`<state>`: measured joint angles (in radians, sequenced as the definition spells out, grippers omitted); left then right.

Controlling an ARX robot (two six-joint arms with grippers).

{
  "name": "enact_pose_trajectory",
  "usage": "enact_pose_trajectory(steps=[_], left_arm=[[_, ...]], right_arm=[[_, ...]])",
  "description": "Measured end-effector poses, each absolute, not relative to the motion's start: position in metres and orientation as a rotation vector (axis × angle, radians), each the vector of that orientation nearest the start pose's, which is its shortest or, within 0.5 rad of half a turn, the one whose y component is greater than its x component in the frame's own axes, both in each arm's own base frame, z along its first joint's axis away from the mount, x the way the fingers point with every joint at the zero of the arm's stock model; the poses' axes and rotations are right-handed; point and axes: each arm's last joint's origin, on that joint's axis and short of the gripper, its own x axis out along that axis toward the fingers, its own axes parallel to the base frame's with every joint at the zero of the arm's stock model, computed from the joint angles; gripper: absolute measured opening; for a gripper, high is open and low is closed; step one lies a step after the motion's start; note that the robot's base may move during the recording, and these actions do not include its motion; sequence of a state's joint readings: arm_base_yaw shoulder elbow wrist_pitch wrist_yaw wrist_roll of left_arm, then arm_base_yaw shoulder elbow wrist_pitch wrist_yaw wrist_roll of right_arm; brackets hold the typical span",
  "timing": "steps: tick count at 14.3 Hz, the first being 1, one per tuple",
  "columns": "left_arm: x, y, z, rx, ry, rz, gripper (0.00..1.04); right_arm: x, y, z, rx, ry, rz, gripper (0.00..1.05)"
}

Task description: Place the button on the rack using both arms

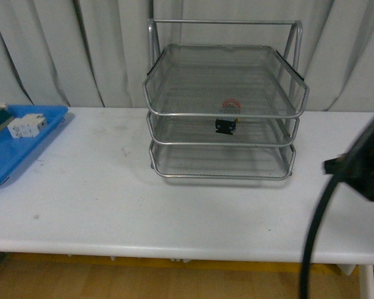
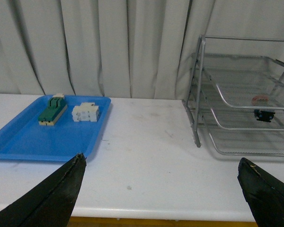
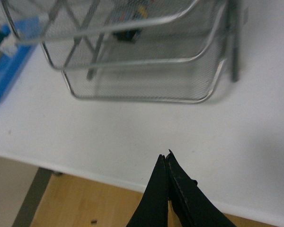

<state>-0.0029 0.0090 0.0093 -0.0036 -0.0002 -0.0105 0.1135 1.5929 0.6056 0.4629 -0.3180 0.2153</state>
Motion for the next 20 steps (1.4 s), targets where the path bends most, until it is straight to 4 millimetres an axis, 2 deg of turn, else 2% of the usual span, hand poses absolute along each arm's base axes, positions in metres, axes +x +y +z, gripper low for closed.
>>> enact_pose_trajectory(steps=[1, 2, 3, 4, 5, 6, 7, 8, 10, 15, 20], left_arm=[[0.098, 0.0, 0.166, -0.01, 0.003, -0.003, 0.98], [0.098, 0.0, 0.166, -0.01, 0.003, -0.002, 0.98], [0.098, 0.0, 0.166, -0.01, 0.003, -0.002, 0.98], [0.098, 0.0, 0.166, -0.01, 0.003, -0.003, 0.98], [0.098, 0.0, 0.166, -0.01, 0.003, -0.003, 0.98], [0.098, 0.0, 0.166, -0.01, 0.003, -0.003, 0.98], [0.098, 0.0, 0.166, -0.01, 0.003, -0.003, 0.98], [0.098, 0.0, 0.166, -0.01, 0.003, -0.003, 0.98], [0.098, 0.0, 0.166, -0.01, 0.003, -0.003, 0.98], [0.098, 0.0, 0.166, -0.01, 0.003, -0.003, 0.98], [0.098, 0.0, 0.166, -0.01, 0.003, -0.003, 0.98]], right_arm=[[0.269, 0.016, 0.168, 0.325, 0.494, 0.325, 0.02], [0.256, 0.003, 0.183, 0.263, 0.263, 0.214, 0.02], [0.23, 0.001, 0.187, 0.119, 0.094, 0.059, 0.02], [0.214, 0.001, 0.193, 0.065, 0.061, 0.019, 0.02], [0.204, 0.0, 0.201, 0.041, 0.0, 0.006, 0.02], [0.196, 0.0, 0.198, 0.023, -0.052, 0.003, 0.02], [0.186, 0.0, 0.18, 0.015, 0.031, 0.002, 0.02], [0.177, 0.0, 0.172, 0.009, 0.052, 0.002, 0.02], [0.167, 0.0, 0.182, 0.007, -0.015, 0.002, 0.02], [0.145, 0.0, 0.161, 0.007, 0.028, 0.002, 0.02], [0.132, 0.0, 0.168, 0.006, -0.001, 0.002, 0.02]])
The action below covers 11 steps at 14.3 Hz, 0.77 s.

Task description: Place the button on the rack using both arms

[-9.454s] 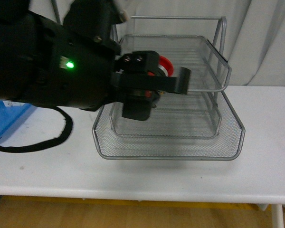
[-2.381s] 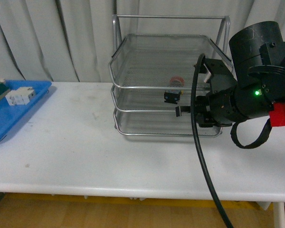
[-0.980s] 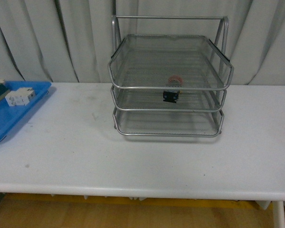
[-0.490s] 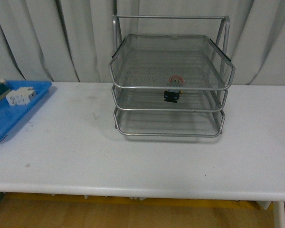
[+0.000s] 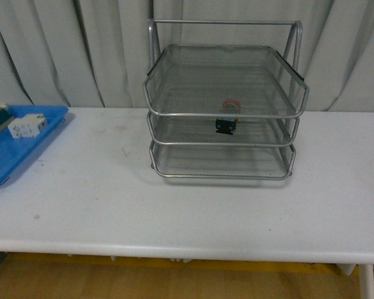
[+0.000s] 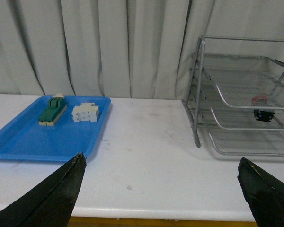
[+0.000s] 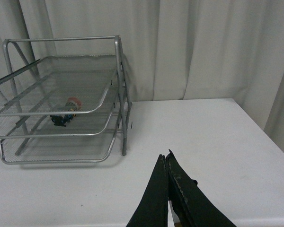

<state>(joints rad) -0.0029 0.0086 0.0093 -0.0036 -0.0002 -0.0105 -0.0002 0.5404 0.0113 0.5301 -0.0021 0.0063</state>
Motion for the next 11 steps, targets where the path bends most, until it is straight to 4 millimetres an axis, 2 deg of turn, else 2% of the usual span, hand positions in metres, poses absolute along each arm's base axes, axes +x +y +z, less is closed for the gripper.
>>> enact_pose_trajectory(steps=[11], left_arm=[[0.098, 0.0, 0.166, -0.01, 0.003, -0.003, 0.98]], right_arm=[[0.109, 0.0, 0.17, 0.006, -0.014, 0.002, 0.02]])
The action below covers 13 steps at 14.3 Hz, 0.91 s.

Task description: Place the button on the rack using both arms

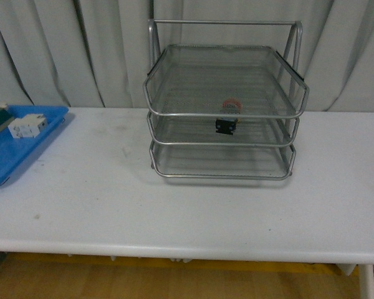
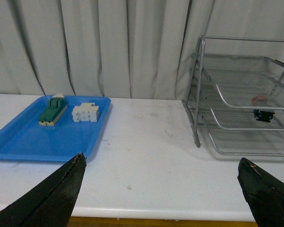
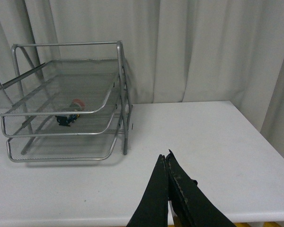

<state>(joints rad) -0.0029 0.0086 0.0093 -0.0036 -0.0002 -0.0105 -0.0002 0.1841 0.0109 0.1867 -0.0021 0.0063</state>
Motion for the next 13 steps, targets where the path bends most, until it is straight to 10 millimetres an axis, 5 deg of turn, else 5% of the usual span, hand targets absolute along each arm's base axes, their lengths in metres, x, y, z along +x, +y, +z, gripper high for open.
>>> enact_pose_trajectory(steps=[9, 13], left_arm=[[0.098, 0.0, 0.166, -0.01, 0.002, -0.003, 0.98], [0.098, 0.0, 0.166, -0.01, 0.002, -0.003, 0.98]], right_arm=[[0.097, 0.0, 0.167, 0.006, -0.004, 0.0, 0.02], [0.097, 0.0, 0.167, 0.005, -0.003, 0.0, 0.4]])
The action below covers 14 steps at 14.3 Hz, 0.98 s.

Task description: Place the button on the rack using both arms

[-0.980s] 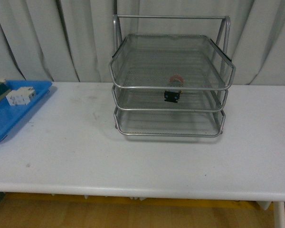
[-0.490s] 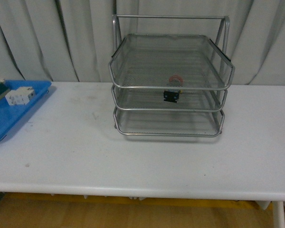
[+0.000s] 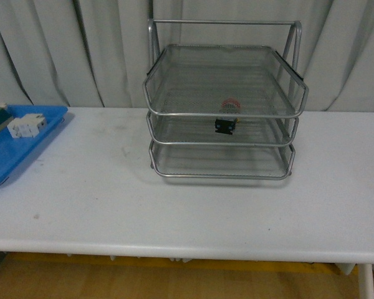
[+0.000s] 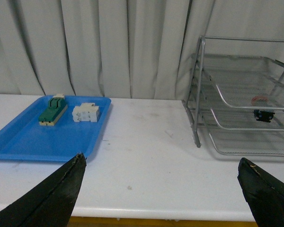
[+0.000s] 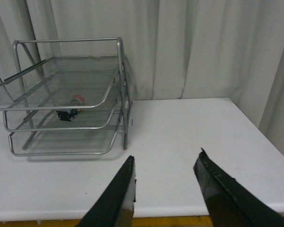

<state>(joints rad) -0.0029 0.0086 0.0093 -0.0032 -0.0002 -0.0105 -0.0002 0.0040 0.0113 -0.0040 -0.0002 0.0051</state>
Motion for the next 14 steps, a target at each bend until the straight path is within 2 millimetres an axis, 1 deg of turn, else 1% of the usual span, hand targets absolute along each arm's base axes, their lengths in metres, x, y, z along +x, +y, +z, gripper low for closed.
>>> enact_pose_trajectory(steps=[1, 5, 6, 7, 14], left_arm=[[0.0977, -0.0003, 0.1657, -0.01, 0.002, -0.003, 0.98], [0.0977, -0.0003, 0.1657, -0.01, 0.002, -0.003, 0.98], [0.0977, -0.0003, 0.1657, -0.01, 0.002, -0.003, 0.98], [0.0977, -0.0003, 0.1657, -0.01, 0.002, -0.003, 0.98], [0.0977, -0.0003, 0.1657, -0.01, 0.002, -0.003, 0.98]], right_arm=[[0.0973, 0.0, 0.1666, 0.005, -0.003, 0.0, 0.58], [0.0973, 0.0, 0.1666, 0.005, -0.003, 0.0, 0.97], [0.0973, 0.0, 0.1666, 0.006, -0.003, 0.0, 1.0], [0.0973, 0.0, 0.1667, 0.005, -0.004, 0.0, 0.97], [0.0973, 0.0, 0.1666, 0.005, -0.003, 0.0, 0.98]])
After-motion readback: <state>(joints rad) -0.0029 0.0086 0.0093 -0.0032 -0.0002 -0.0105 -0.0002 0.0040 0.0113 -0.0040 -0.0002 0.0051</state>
